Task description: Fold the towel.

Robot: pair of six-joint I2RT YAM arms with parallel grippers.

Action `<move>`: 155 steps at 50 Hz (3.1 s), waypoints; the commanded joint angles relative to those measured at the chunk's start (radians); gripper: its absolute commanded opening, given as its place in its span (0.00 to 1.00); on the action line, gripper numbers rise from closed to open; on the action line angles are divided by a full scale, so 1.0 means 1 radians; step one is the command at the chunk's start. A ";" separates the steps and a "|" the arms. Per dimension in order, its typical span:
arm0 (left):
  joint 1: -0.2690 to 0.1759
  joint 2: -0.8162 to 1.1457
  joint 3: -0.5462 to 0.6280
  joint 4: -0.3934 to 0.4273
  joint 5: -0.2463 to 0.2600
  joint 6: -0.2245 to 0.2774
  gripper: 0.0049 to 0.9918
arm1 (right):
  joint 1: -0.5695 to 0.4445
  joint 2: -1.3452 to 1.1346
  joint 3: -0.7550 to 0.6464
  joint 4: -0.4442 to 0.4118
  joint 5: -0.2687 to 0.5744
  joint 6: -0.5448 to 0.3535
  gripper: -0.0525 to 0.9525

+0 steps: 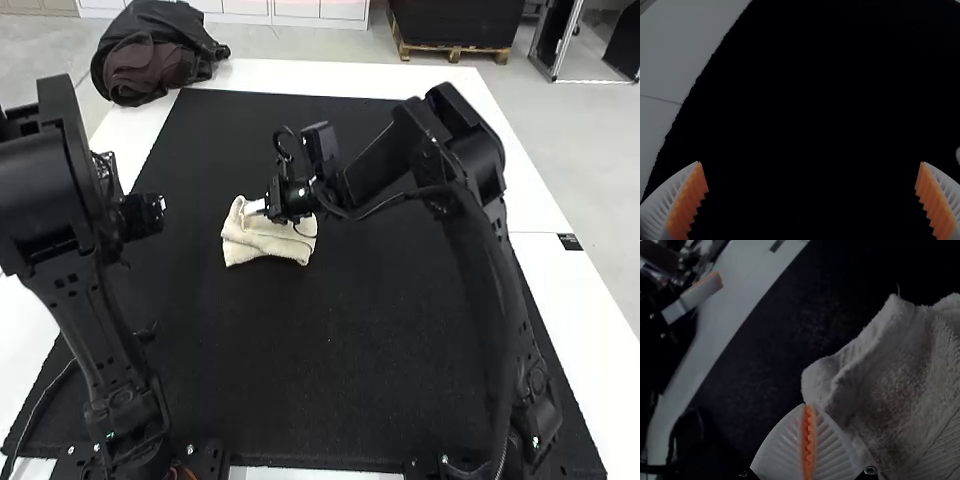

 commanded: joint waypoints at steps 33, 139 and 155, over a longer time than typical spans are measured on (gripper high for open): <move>-0.001 -0.121 -0.014 -0.029 0.014 -0.006 0.98 | -0.005 0.207 -0.013 0.279 0.045 0.061 0.03; -0.437 -1.494 0.080 -0.461 -0.276 -0.217 0.98 | -0.711 -2.005 -0.543 -0.299 0.248 -0.014 0.97; -0.437 -1.515 0.036 -0.421 -0.300 -0.109 0.98 | -0.721 -2.308 -0.677 -0.445 0.530 -0.138 0.97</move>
